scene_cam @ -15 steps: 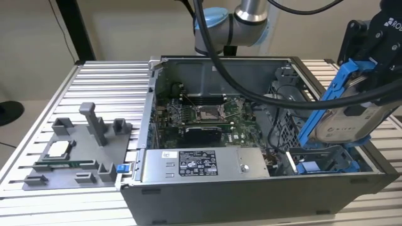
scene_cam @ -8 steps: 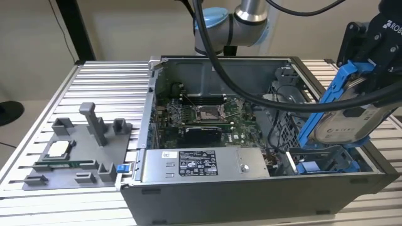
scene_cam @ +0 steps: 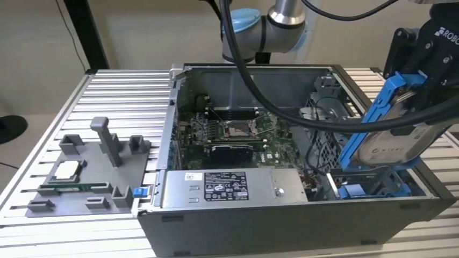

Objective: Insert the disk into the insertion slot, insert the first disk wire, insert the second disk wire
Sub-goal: 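Insert the disk into the insertion slot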

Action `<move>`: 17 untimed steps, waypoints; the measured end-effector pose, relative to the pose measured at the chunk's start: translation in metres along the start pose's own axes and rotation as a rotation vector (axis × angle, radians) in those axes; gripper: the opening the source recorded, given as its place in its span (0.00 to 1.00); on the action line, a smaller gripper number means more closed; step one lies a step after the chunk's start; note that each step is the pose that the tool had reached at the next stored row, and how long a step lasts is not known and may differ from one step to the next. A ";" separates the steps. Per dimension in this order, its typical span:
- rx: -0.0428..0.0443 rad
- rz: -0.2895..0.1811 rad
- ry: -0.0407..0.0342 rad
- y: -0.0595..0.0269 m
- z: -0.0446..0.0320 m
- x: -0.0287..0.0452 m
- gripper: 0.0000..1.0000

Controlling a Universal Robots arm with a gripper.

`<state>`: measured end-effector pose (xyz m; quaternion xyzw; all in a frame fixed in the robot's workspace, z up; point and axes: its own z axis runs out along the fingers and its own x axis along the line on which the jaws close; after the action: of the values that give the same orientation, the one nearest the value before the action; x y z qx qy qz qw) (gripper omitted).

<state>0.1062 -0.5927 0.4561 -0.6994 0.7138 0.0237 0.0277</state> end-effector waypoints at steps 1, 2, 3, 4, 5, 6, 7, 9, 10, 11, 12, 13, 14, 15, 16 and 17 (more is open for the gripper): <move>0.0000 0.000 0.0001 0.0000 0.0008 0.0001 0.00; 0.0000 0.000 0.0001 0.0000 0.0019 0.0001 0.00; 0.0000 0.000 0.0000 0.0000 0.0033 0.0002 0.00; 0.0000 0.000 0.0001 0.0000 0.0049 0.0004 0.00; 0.0000 0.000 0.0000 0.0000 0.0068 0.0005 0.00; 0.0000 0.000 0.0000 -0.0001 0.0087 0.0006 0.00; 0.0001 0.000 0.0000 -0.0004 0.0104 0.0008 0.00; 0.0000 0.000 0.0000 -0.0013 0.0140 0.0010 0.00; 0.0000 0.000 0.0000 -0.0020 0.0159 0.0011 0.00; 0.0000 0.000 0.0000 -0.0027 0.0177 0.0013 0.00; 0.0000 0.000 0.0001 -0.0036 0.0194 0.0013 0.00; 0.0000 0.000 0.0000 -0.0044 0.0212 0.0014 0.00; 0.0000 0.000 -0.0001 -0.0051 0.0231 0.0016 0.00; 0.0000 0.000 0.0000 -0.0057 0.0249 0.0017 0.00; 0.0000 0.000 0.0000 -0.0064 0.0267 0.0018 0.00; 0.0000 0.000 0.0000 -0.0072 0.0285 0.0018 0.00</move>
<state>0.1135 -0.5925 0.4276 -0.6994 0.7138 0.0237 0.0277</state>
